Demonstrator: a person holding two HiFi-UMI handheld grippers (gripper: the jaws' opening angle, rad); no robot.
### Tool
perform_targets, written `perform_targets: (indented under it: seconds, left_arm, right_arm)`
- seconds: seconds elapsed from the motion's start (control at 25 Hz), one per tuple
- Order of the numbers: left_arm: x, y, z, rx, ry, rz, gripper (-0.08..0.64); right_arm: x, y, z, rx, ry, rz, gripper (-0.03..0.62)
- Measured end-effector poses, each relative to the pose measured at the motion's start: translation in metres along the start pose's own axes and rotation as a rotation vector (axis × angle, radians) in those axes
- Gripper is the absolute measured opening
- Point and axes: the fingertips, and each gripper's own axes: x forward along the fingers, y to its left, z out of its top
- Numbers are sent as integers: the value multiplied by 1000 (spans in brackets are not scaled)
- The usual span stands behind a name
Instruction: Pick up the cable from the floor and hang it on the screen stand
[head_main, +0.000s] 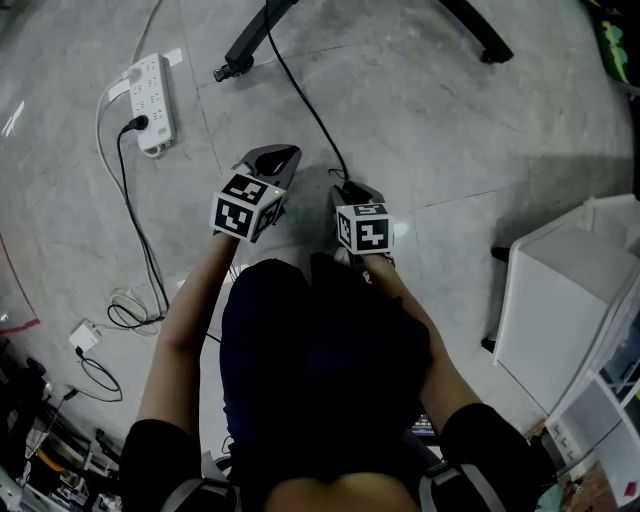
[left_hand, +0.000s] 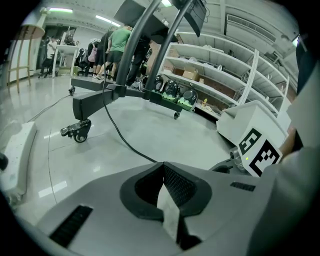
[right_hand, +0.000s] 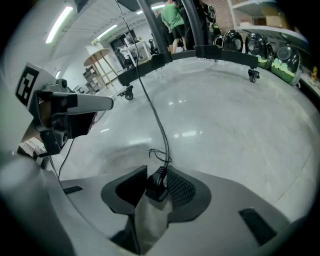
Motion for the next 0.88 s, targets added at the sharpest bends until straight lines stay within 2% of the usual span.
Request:
perform_targets:
  seconds: [0.2, 0.4, 0.68, 0.88]
  left_arm:
    - [-7, 3, 14, -25, -13, 7, 8]
    - [-30, -9, 43, -90, -10, 17, 8]
    - [-73, -45, 122, -145, -19, 2, 8]
    - [-117, -83, 180, -202, -28, -11, 8]
  right_arm:
    - [-14, -5, 16, -49, 8, 5, 140]
    - [-58, -24, 59, -74, 0, -25, 140]
    - [-142, -27, 146, -90, -50, -63, 140]
    - [-210, 3, 188, -74, -65, -53, 140]
